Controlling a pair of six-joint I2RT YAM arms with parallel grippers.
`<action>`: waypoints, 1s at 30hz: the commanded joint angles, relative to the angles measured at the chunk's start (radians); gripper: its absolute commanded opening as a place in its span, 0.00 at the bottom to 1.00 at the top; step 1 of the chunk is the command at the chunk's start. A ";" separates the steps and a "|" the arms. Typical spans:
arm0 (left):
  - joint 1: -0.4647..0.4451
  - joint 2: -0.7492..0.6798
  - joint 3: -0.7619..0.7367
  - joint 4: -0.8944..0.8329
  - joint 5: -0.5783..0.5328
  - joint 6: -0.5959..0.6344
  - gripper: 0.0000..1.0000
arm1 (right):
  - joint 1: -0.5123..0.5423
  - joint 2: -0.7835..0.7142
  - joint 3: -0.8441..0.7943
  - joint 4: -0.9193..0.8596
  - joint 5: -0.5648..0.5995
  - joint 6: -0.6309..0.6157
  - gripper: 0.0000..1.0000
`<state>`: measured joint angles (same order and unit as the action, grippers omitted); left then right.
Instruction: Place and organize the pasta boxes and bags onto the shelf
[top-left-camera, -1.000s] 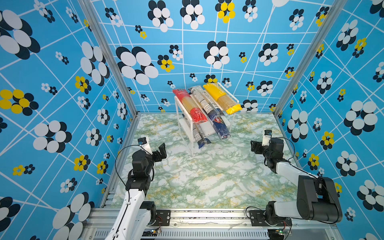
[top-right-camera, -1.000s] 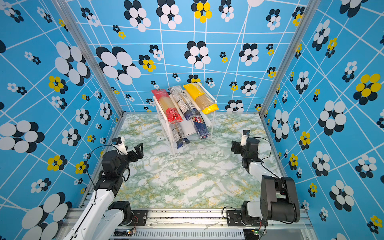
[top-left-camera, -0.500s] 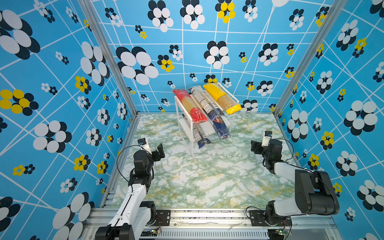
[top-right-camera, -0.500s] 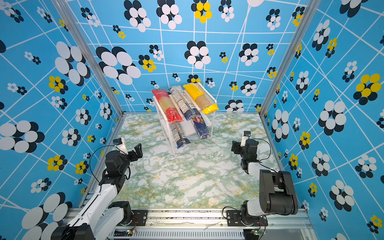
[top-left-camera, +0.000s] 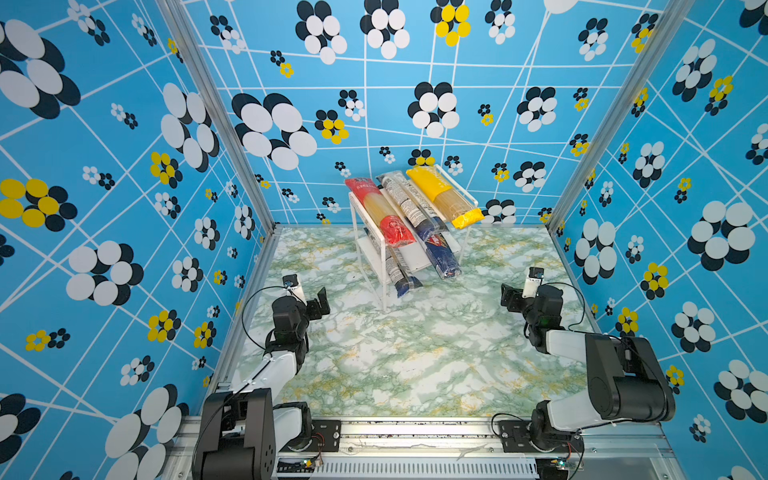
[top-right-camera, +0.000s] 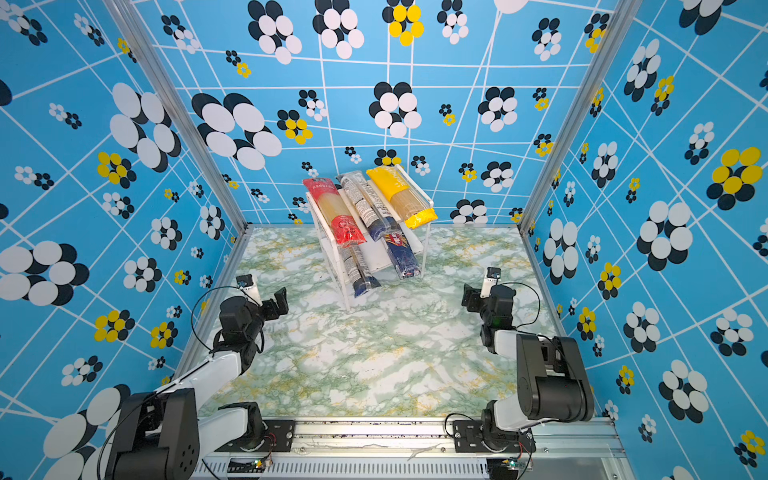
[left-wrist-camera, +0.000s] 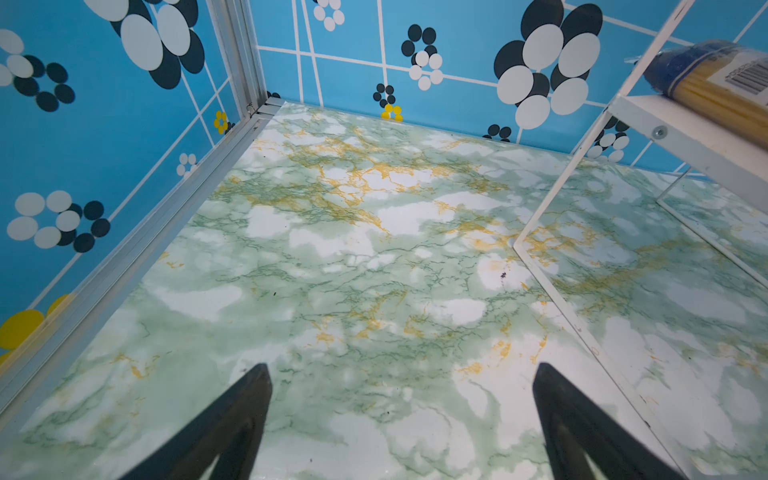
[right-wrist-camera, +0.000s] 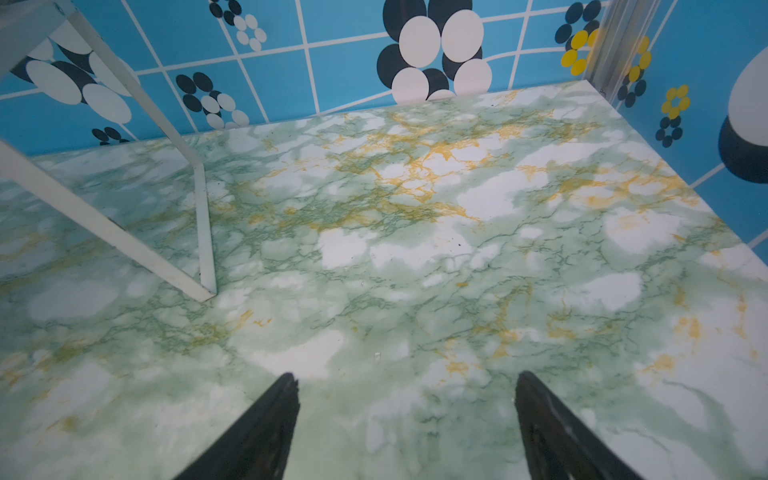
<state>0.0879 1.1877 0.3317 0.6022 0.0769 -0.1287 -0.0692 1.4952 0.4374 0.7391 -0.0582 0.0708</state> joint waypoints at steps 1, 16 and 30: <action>0.010 0.045 -0.012 0.098 0.037 0.039 0.99 | -0.004 0.000 -0.018 0.062 -0.010 -0.003 0.85; 0.013 0.188 -0.024 0.296 0.098 0.033 0.99 | 0.013 0.055 -0.078 0.221 -0.015 -0.028 0.87; 0.012 0.277 -0.011 0.362 0.106 0.038 0.99 | 0.014 0.054 -0.075 0.212 -0.014 -0.031 0.89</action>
<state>0.0925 1.4563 0.3218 0.9283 0.1680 -0.1036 -0.0612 1.5436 0.3573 0.9283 -0.0616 0.0555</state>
